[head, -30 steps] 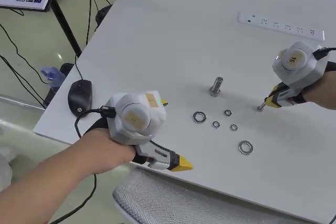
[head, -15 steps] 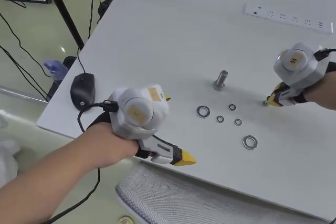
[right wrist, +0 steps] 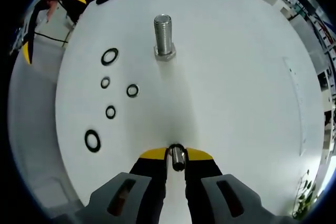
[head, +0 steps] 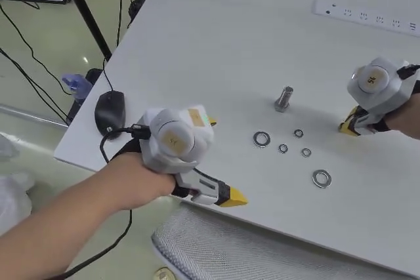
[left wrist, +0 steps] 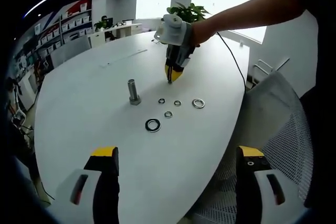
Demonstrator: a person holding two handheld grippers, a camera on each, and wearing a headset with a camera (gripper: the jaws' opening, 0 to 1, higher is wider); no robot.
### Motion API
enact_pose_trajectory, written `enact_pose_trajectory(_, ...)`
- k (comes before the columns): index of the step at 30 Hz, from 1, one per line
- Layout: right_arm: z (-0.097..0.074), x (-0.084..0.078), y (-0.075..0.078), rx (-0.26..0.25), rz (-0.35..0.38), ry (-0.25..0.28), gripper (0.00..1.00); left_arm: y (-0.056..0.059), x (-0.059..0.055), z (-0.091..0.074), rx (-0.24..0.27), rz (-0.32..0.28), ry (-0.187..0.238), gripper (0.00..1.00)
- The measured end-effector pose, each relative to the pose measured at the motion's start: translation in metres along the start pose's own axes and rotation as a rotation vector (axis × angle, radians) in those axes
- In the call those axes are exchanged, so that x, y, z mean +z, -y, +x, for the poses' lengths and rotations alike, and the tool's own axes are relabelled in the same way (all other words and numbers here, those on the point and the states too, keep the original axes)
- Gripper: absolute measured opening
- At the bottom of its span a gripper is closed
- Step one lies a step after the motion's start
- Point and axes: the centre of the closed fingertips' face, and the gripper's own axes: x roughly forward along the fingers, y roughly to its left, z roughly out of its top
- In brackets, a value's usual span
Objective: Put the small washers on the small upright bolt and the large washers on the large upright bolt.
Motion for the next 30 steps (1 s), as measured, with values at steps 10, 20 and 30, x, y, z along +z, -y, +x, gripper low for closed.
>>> enact_pose_trajectory(10, 0.0006, -0.0008, 0.0013, 0.000, -0.004, -0.004, 0.13, -0.0006, 0.0010, -0.0020, -0.004, 0.000, 0.000, 0.91)
enact_pose_trajectory(20, 0.0017, -0.0021, 0.0023, -0.009, -0.018, 0.009, 0.19, -0.0004, 0.0032, -0.0020, -0.003, 0.009, 0.001, 0.91)
enact_pose_trajectory(30, -0.0015, -0.0030, 0.0018, 0.002, 0.000, 0.021, 0.22, -0.0004, 0.0016, -0.0048, 0.001, 0.014, -0.006, 0.90)
